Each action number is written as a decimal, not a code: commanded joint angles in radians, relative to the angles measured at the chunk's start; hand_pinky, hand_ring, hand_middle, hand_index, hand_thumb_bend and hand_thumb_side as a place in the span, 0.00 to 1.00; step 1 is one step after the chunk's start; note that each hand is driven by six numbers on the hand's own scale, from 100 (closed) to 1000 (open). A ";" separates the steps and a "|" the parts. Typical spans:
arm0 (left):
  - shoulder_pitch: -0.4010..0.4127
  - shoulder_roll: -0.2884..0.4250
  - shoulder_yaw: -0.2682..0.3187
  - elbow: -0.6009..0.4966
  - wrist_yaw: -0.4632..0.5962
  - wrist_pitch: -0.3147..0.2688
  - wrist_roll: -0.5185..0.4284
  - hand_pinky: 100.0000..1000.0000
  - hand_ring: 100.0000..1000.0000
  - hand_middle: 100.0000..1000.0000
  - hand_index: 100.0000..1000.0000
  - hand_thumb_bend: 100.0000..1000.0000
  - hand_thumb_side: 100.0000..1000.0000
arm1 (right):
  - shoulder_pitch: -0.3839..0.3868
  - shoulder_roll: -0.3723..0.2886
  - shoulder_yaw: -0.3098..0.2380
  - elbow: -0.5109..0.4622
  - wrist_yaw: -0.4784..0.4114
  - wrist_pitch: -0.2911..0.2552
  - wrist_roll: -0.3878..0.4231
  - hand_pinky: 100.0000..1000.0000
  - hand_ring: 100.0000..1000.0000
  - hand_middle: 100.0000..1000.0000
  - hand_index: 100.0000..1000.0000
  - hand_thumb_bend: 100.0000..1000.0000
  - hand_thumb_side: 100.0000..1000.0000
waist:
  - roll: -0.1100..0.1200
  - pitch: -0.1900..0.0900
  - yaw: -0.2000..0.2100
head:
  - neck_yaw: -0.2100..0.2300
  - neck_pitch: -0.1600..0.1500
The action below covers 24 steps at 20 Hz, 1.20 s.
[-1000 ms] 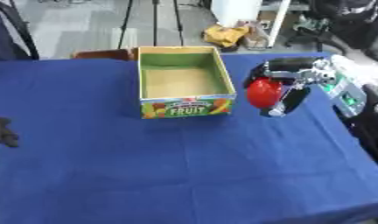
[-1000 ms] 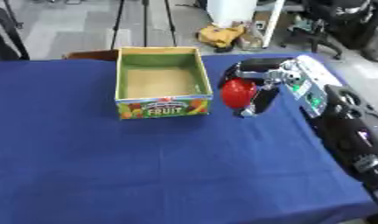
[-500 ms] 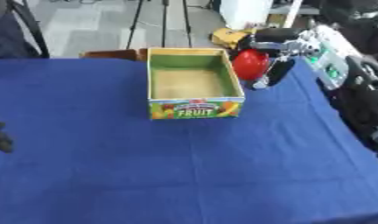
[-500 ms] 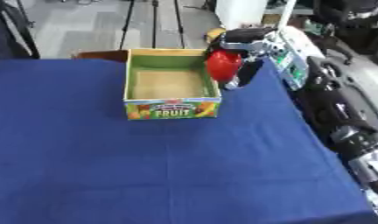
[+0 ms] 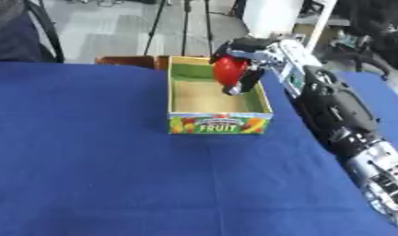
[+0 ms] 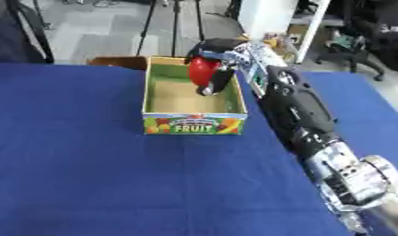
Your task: Pick up objects on the table and place them in the box.
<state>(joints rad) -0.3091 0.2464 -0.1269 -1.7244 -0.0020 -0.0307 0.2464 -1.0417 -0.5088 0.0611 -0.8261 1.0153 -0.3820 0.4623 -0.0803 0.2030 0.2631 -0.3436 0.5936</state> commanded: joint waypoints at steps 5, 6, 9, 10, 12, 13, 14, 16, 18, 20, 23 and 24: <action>-0.032 -0.011 -0.019 -0.035 0.008 0.002 -0.022 0.54 0.28 0.33 0.51 0.96 0.76 | -0.021 -0.001 -0.062 0.136 0.146 0.052 -0.128 0.19 0.53 0.80 0.90 0.00 0.04 | 0.010 0.008 0.057 | -0.065 -0.046; -0.033 -0.012 -0.019 -0.036 0.009 0.003 -0.023 0.54 0.28 0.33 0.51 0.96 0.76 | -0.018 0.000 -0.064 0.147 0.166 0.053 -0.143 0.37 0.63 0.83 0.91 0.06 0.06 | 0.012 0.012 0.063 | -0.072 -0.049; -0.031 -0.016 -0.019 -0.037 0.010 0.004 -0.024 0.54 0.28 0.33 0.51 0.96 0.76 | -0.014 0.007 -0.068 0.169 0.229 0.058 -0.178 0.60 0.75 0.87 0.92 0.13 0.11 | 0.016 0.019 0.071 | -0.083 -0.051; -0.031 -0.016 -0.018 -0.038 0.010 0.004 -0.024 0.54 0.28 0.33 0.51 0.96 0.76 | -0.014 0.008 -0.069 0.170 0.244 0.059 -0.188 0.73 0.82 0.90 0.93 0.19 0.28 | 0.017 0.020 0.070 | -0.084 -0.052; -0.031 -0.017 -0.018 -0.038 0.010 0.004 -0.024 0.54 0.28 0.33 0.51 0.98 0.75 | -0.014 0.008 -0.069 0.157 0.265 0.059 -0.214 0.85 0.88 0.91 0.94 0.24 0.50 | 0.018 0.020 0.065 | -0.084 -0.053; -0.031 -0.017 -0.018 -0.037 0.010 0.004 -0.024 0.54 0.28 0.33 0.51 0.96 0.76 | -0.013 0.007 -0.068 0.147 0.270 0.058 -0.230 0.85 0.88 0.91 0.94 0.30 0.49 | 0.018 0.019 0.062 | -0.083 -0.053; -0.031 -0.018 -0.018 -0.037 0.009 0.004 -0.025 0.54 0.28 0.33 0.51 0.96 0.76 | -0.011 0.006 -0.068 0.135 0.273 0.058 -0.246 0.87 0.89 0.91 0.94 0.39 0.66 | 0.018 0.018 0.058 | -0.082 -0.053; -0.029 -0.017 -0.018 -0.036 0.009 0.003 -0.026 0.54 0.28 0.33 0.51 0.97 0.76 | -0.007 0.000 -0.064 0.107 0.275 0.058 -0.286 0.90 0.90 0.91 0.94 0.46 0.77 | 0.018 0.015 0.050 | -0.080 -0.054; -0.027 -0.016 -0.016 -0.033 0.008 0.003 -0.024 0.54 0.28 0.33 0.51 0.97 0.76 | -0.002 -0.007 -0.059 0.081 0.278 0.061 -0.322 0.90 0.90 0.91 0.94 0.42 0.78 | 0.016 0.011 0.041 | -0.077 -0.055; -0.025 -0.015 -0.014 -0.031 0.006 0.002 -0.023 0.54 0.28 0.33 0.51 0.97 0.76 | 0.003 -0.014 -0.057 0.060 0.275 0.060 -0.345 0.88 0.89 0.90 0.93 0.32 0.71 | 0.014 0.007 0.033 | -0.074 -0.057; -0.019 -0.015 -0.009 -0.028 0.004 0.000 -0.017 0.54 0.28 0.33 0.51 0.97 0.76 | 0.016 -0.031 -0.052 -0.001 0.226 0.038 -0.367 0.80 0.82 0.88 0.90 0.09 0.49 | 0.011 0.000 0.016 | -0.065 -0.060; -0.016 -0.014 -0.007 -0.027 0.003 -0.001 -0.014 0.54 0.28 0.33 0.51 0.97 0.76 | 0.022 -0.039 -0.048 -0.028 0.198 0.029 -0.371 0.73 0.77 0.85 0.89 0.00 0.38 | 0.010 -0.002 0.009 | -0.059 -0.060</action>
<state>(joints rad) -0.3173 0.2211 -0.1432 -1.7385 0.0042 -0.0291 0.2277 -1.0036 -0.5027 0.0129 -0.8083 1.2379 -0.3452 0.1028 -0.0753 0.2235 0.2694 -0.4082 0.5477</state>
